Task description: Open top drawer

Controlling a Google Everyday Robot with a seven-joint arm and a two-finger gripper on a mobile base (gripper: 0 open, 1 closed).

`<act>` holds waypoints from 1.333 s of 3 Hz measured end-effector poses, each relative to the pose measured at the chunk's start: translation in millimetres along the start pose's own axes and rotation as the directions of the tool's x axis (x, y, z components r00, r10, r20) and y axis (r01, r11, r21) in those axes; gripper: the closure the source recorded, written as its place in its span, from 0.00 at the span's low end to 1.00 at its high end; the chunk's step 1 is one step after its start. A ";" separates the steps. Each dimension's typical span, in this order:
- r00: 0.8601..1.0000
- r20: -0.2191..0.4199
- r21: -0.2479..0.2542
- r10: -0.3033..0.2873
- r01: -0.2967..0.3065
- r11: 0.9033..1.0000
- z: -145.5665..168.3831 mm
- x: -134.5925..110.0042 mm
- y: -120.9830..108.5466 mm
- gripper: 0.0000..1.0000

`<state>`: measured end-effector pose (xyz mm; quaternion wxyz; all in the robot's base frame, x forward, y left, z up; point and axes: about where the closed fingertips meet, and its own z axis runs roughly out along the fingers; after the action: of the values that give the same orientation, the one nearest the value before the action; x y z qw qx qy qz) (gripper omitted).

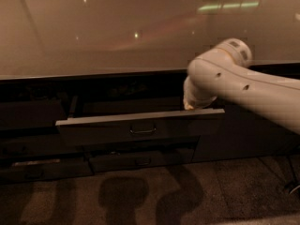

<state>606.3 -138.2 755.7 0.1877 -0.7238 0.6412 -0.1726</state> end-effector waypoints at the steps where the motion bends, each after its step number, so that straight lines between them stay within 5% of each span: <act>1: 0.979 0.165 -0.008 0.120 -0.121 0.993 51.0 33.5 -6.5 1.00; 2: 0.960 0.233 -0.059 0.158 -0.148 0.987 83.2 29.3 2.4 1.00; 3: 0.960 0.233 -0.059 0.158 -0.148 0.987 83.2 29.3 2.4 1.00; 4: 0.960 0.233 -0.059 0.158 -0.148 0.987 83.3 29.3 2.4 0.81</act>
Offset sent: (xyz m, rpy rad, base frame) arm 0.0316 -0.0276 -0.0343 0.1788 0.0129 -0.0217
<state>648.6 -163.3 682.3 0.2607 -0.6911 0.6717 -0.0567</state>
